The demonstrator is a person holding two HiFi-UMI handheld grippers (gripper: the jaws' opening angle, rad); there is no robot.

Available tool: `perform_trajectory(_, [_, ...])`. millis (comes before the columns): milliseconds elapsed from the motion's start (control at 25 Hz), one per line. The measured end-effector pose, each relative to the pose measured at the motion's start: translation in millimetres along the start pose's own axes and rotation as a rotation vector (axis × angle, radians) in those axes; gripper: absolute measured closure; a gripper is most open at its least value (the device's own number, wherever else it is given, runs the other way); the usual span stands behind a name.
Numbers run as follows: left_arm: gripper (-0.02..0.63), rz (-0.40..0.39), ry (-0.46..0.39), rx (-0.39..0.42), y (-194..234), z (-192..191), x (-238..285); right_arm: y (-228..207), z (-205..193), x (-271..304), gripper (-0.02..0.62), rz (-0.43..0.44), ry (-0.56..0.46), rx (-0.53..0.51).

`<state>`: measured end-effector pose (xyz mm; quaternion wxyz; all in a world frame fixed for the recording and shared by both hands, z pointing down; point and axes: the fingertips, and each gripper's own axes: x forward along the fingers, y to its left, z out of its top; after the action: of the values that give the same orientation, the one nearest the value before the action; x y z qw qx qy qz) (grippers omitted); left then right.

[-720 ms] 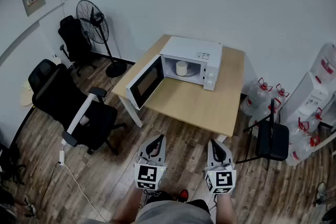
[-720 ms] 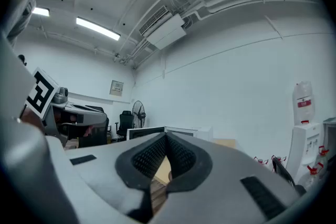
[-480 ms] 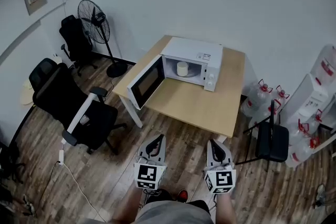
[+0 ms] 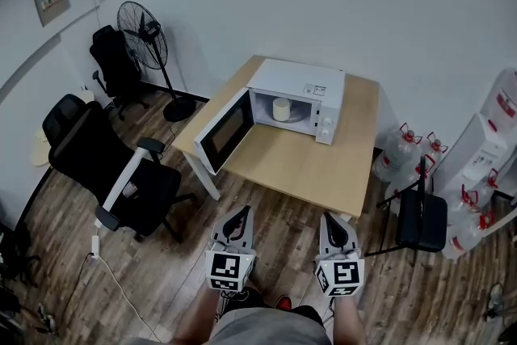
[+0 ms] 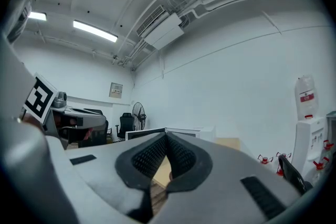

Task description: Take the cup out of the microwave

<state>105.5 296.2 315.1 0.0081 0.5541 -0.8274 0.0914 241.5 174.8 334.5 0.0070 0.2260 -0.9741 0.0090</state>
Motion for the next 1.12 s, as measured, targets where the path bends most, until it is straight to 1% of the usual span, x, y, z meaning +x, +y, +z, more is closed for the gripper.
perform_trajectory(160, [0.583, -0.006, -0.001, -0.01, 20.9, -6.0, 28.5, 0.1, -7.0, 31.1, 0.577, -0.005, 0.013, -0.002])
perform_trajectory(320, [0.583, -0.024, -0.009, -0.012, 52.7, -11.0, 77.3, -6.2, -13.9, 81.5, 0.577, -0.024, 0.024, -0.008])
perform_trajectory(520, [0.583, -0.089, 0.009, -0.022, 88.0, -16.0, 148.1, -17.8, -16.5, 151.6, 0.577, -0.068, 0.044, 0.0])
perform_trajectory(720, [0.583, -0.157, 0.04, -0.005, 125.2, -21.4, 212.5, -17.0, -16.4, 223.8, 0.577, -0.087, 0.057, 0.008])
perform_trajectory(960, [0.583, -0.224, 0.066, -0.026, 160.9, -34.8, 271.3, -11.2, -31.0, 293.0, 0.577, -0.107, 0.098, 0.024])
perform_trajectory(1120, [0.584, -0.259, 0.078, -0.033, 179.7, -44.7, 304.7, -16.1, -40.5, 328.0, 0.577, -0.149, 0.124, 0.012])
